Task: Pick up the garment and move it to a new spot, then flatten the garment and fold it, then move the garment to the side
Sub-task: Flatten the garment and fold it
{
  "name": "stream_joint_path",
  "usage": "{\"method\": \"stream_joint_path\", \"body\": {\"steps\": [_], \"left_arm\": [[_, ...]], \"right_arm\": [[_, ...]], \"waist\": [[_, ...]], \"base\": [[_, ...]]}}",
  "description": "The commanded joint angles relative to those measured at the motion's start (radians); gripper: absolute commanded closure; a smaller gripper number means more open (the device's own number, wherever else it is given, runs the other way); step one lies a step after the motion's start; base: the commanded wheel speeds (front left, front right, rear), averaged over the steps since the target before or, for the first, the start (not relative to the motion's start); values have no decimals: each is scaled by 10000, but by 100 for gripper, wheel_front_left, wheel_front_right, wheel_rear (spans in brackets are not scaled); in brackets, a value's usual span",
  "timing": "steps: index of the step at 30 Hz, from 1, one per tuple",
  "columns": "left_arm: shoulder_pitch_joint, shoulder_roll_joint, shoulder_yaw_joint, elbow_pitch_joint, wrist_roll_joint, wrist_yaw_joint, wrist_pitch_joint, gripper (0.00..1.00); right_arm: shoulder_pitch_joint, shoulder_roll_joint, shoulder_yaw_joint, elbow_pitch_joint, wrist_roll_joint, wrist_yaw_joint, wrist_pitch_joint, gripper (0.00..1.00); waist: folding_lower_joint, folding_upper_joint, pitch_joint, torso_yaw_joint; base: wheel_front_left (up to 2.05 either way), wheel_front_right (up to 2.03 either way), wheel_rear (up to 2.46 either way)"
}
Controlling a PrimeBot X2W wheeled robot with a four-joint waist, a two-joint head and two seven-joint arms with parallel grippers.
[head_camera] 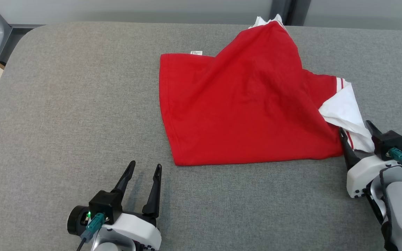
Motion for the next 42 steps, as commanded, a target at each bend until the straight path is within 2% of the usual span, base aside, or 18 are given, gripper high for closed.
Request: {"method": "stream_joint_path", "body": {"steps": [1,6,8,9,10,11,16,19,23,26,27,28,29,34,38,42], "left_arm": [[98,40,60,32,60,-31,-16,0],[108,40,87,75,59,-66,-16,0],[98,40,107,63,60,-70,-16,0],[87,40,112,61,61,-75,-16,0],[76,40,114,60,60,-81,-18,0],[64,40,119,58,59,-66,-18,0],[131,40,192,110,82,-94,-16,0],[175,40,251,109,123,-113,-16,0],[268,40,319,210,143,-148,-16,0],[327,42,317,398,154,-195,-18,0],[314,42,323,442,156,-211,-16,0],[297,38,322,473,170,-227,-16,0],[284,37,322,495,188,-237,-16,0],[274,37,248,660,139,-397,-16,0],[171,40,122,803,-51,-571,-16,0],[-28,38,-210,1120,-544,-921,-16,0]], "right_arm": [[-152,-134,-111,217,-206,-3,-46,0],[-477,-200,-288,953,-699,-3,-44,0],[-561,-161,-350,1188,-740,-3,-46,51],[-605,-153,-390,1313,-769,-3,-44,55],[-640,-163,-473,1428,-771,-3,-46,83],[-684,-170,-570,1523,-732,-3,-46,100],[-665,-162,-1112,1550,-619,-3,-46,100],[-442,-34,-1798,1131,-197,-3,-46,100],[15,188,-3192,622,436,-3,-46,100],[508,404,-3689,669,400,-3,-46,100],[655,426,-3900,678,427,-3,-46,85],[774,466,-4128,587,460,-3,-46,48],[902,564,-4337,470,514,-3,-46,0],[1540,1057,-5019,-683,659,-3,-44,0],[1895,1241,-4564,-1618,919,-1,-46,0],[2030,1274,-3832,-2000,1424,-3,-46,0]], "waist": [[0,0,6,49],[0,0,-12,131],[0,0,-12,135],[0,0,-16,134],[0,0,-24,128],[0,0,-27,116],[0,0,-120,-42],[0,0,-209,-219],[0,0,-430,-526],[0,0,-612,-765],[0,0,-662,-847],[0,0,-705,-927],[0,0,-740,-1003],[0,0,-845,-1401],[0,0,-747,-1770],[0,0,-560,-2135]], "base": [[0,0,0],[0,0,0],[0,0,0],[0,0,0],[0,0,0],[0,0,0],[0,0,0],[0,0,0],[0,0,0],[0,0,0],[0,0,0],[0,0,0],[0,0,0],[0,0,0],[0,0,0],[0,0,0]]}}
